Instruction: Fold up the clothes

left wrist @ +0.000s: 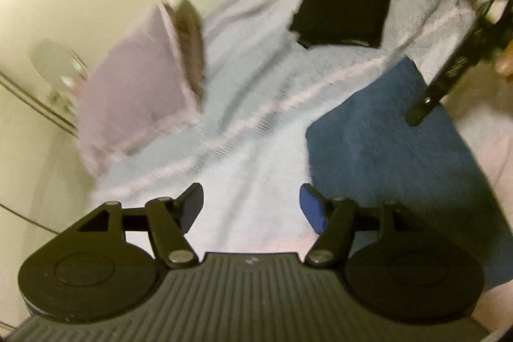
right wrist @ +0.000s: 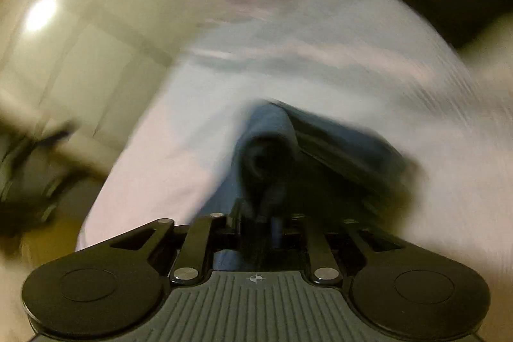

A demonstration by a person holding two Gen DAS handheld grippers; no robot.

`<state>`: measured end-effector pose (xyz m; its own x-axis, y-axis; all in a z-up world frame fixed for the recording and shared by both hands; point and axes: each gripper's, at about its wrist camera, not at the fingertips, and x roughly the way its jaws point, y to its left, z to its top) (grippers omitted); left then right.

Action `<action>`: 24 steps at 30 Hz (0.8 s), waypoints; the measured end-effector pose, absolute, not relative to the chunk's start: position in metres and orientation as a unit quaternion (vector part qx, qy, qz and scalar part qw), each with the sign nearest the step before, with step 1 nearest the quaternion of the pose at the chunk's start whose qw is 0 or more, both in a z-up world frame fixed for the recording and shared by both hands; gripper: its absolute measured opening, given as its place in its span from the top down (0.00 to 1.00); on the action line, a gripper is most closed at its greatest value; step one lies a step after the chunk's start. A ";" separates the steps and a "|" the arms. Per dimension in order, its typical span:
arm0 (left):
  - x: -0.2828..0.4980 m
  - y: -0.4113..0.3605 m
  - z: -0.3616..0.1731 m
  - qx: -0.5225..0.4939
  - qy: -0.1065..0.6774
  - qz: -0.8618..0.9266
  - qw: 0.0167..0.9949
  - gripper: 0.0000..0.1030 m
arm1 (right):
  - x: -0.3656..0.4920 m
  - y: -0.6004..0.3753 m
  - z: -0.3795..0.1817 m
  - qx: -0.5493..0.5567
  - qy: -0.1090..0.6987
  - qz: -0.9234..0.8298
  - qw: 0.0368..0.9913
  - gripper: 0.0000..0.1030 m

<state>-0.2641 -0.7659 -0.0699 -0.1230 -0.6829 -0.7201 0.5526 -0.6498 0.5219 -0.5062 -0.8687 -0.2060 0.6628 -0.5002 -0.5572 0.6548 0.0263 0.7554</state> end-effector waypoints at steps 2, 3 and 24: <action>-0.265 -0.769 -0.090 0.531 -0.031 -0.748 0.398 0.39 | -0.522 -0.873 -0.226 0.615 0.041 -0.404 0.677 0.72; -0.266 -0.769 -0.099 0.539 -0.021 -0.746 0.391 0.40 | -0.527 -0.871 -0.229 0.623 0.025 -0.399 0.672 0.72; -0.242 -0.779 -0.167 0.591 0.022 -0.720 0.363 0.41 | -0.579 -0.857 -0.214 0.644 0.002 -0.424 0.637 0.61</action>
<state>-0.2416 -0.7786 -0.1672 -0.0379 -0.4966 -0.8672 0.5492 -0.7353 0.3970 -0.5786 -0.8574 -0.2138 0.6404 -0.5376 -0.5485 0.5420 -0.1897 0.8187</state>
